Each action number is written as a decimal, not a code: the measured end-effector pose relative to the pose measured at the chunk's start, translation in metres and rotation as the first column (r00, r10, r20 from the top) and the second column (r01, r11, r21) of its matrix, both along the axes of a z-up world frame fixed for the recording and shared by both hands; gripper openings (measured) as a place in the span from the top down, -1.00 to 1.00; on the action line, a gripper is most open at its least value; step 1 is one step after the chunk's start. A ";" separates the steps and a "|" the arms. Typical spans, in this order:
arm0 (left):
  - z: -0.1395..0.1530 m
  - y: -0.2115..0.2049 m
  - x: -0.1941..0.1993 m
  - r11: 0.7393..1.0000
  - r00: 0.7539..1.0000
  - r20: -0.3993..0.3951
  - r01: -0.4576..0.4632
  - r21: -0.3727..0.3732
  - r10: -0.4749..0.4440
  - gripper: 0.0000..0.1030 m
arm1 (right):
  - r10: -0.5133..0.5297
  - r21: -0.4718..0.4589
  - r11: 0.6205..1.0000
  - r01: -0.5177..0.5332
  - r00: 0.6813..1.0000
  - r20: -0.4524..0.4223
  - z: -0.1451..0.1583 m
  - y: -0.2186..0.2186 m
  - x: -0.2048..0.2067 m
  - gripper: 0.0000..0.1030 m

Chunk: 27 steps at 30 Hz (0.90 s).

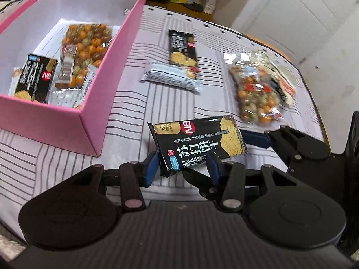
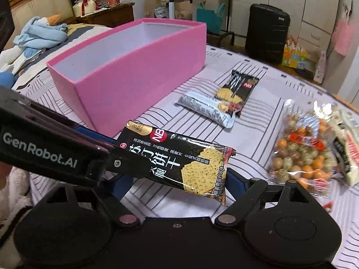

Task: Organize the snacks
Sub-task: 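Close the left gripper on the cracker pack, carry it into the box, release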

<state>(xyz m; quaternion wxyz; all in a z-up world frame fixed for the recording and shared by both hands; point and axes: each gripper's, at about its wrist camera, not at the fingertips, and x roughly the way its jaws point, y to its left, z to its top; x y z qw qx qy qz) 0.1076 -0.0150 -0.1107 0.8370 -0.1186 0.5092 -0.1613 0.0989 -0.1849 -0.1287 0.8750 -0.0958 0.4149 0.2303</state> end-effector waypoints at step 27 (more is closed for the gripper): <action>0.103 0.082 -0.033 0.999 0.997 0.072 -0.020 -0.044 0.023 0.07 | 0.165 -0.113 0.982 -0.154 0.982 0.094 0.103 0.090 -0.004 -0.78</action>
